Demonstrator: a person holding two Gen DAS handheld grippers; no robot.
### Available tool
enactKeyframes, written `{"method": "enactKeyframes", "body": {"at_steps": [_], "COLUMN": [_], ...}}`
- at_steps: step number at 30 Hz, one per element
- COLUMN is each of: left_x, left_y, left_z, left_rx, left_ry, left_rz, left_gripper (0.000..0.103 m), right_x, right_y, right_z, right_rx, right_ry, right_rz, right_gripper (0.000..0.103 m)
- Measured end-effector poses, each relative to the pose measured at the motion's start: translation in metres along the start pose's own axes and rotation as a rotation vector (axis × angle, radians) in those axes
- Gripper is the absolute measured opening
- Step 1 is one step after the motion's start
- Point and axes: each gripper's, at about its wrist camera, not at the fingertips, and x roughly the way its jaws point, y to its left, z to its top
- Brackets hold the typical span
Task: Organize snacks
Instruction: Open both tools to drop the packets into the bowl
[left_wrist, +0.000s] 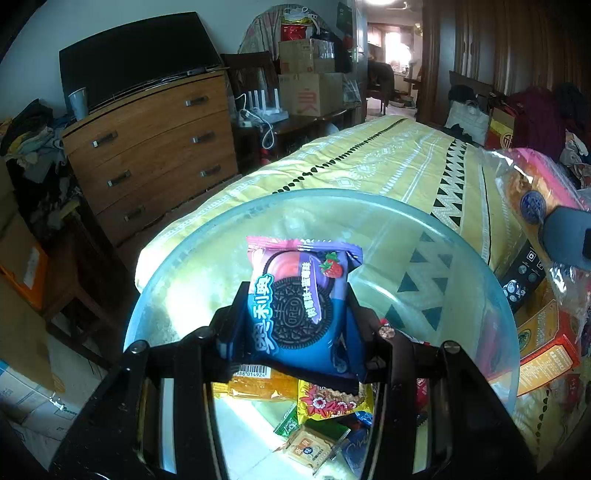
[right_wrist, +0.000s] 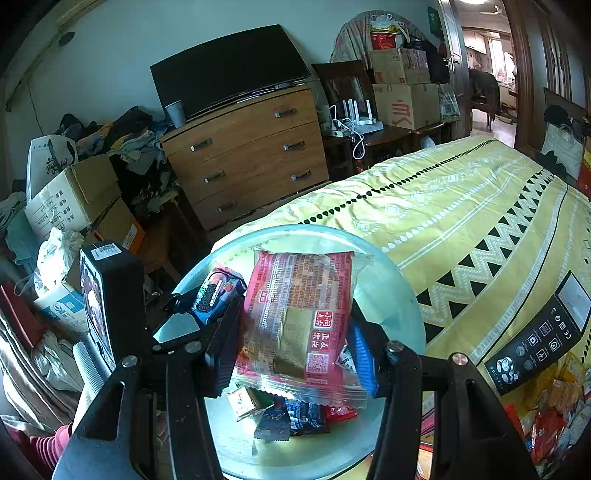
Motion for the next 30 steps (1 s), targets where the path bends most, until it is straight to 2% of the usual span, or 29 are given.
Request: {"method": "enactKeyframes", "body": {"at_steps": [21, 23, 25, 30], "left_x": [0.0032, 0.0039, 0.0029, 0.0003], "left_y": [-0.0014, -0.0011, -0.0005, -0.0006], "left_z": [-0.0042, -0.0044, -0.0049, -0.0044], "left_rx": [-0.015, -0.021, -0.023, -0.025], "left_ry": [0.009, 0.014, 0.007, -0.009], "left_rz": [0.019, 0.023, 0.029, 0.042], "left_gripper": [0.047, 0.048, 0.059, 0.07], "right_x": [0.0038, 0.0047, 0.0047, 0.0012], "right_y": [0.0005, 0.0014, 0.0026, 0.0044], "right_z": [-0.0026, -0.0021, -0.0024, -0.0006], "right_rx": [0.02, 0.021, 0.02, 0.019], "right_ry": [0.006, 0.01, 0.008, -0.006], "right_rz": [-0.001, 0.0, -0.003, -0.003], "right_gripper": [0.058, 0.058, 0.059, 0.06]}}
